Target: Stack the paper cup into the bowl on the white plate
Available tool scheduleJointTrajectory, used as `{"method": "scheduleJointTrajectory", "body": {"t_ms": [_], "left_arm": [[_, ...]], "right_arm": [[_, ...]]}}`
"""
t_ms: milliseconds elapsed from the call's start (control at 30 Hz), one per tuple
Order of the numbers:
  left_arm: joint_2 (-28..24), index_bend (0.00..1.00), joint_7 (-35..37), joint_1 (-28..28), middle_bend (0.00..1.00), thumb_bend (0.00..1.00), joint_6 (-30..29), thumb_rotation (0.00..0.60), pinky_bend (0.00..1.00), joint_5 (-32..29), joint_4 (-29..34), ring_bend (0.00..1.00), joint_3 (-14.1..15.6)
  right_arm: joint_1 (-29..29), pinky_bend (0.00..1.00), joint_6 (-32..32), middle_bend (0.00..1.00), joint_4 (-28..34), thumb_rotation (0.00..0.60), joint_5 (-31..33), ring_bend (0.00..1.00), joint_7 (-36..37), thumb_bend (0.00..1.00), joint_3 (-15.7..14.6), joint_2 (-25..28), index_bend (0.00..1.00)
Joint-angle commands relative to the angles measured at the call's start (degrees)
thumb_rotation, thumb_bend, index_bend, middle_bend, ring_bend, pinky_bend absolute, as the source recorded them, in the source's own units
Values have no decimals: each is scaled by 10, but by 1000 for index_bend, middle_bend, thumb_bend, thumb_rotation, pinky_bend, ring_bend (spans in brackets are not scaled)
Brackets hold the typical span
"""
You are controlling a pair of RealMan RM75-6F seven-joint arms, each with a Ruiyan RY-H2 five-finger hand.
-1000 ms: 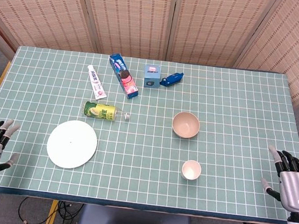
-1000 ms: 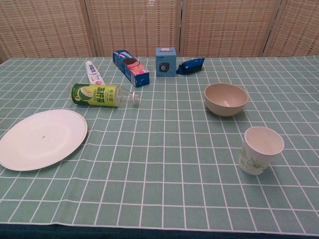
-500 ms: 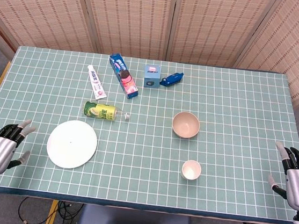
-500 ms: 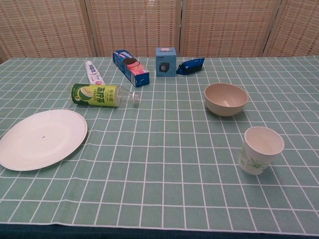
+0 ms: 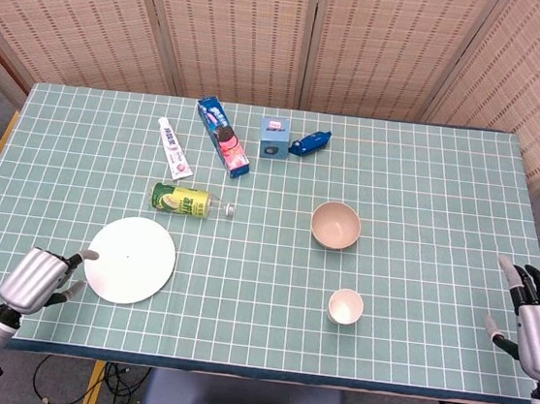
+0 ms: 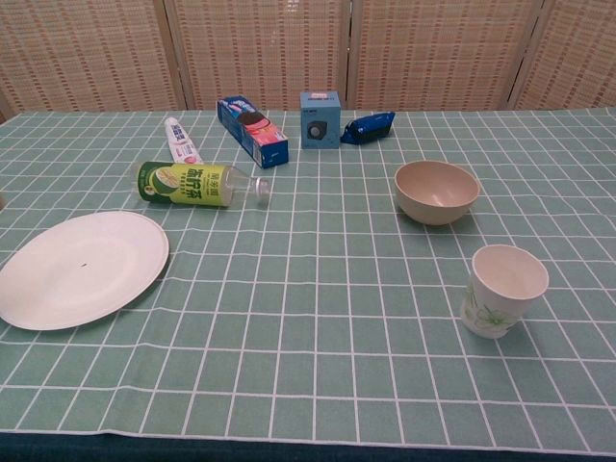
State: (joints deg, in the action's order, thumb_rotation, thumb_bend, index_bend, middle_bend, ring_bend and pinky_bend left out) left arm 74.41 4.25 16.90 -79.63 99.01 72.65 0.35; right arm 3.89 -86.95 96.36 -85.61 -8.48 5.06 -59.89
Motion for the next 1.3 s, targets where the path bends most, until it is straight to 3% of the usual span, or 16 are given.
{"method": "scheduleJointTrajectory", "body": {"t_ms": [33,333,800,1300], "left_arm": [[16,348,6,8,893,299,13,600,995,12,-24,912,16],[37,351,12,16,936,299,32,600,1000,26,-62,947,47],[89,359,33,17,942,299,43,600,1000,9,-132,951,56],[118,361,35,25,942,299,65,600,1000,-15,-162,951,54]], "right_arm": [[1,174,1,186,2,600,0,125,-2,222,0,0,79],[3,174,7,186,7,600,0,125,-7,221,-2,-1,79],[3,174,9,186,12,600,3,125,-12,221,-3,-1,79],[-2,174,7,186,11,600,8,125,-11,221,-6,0,79]]}}
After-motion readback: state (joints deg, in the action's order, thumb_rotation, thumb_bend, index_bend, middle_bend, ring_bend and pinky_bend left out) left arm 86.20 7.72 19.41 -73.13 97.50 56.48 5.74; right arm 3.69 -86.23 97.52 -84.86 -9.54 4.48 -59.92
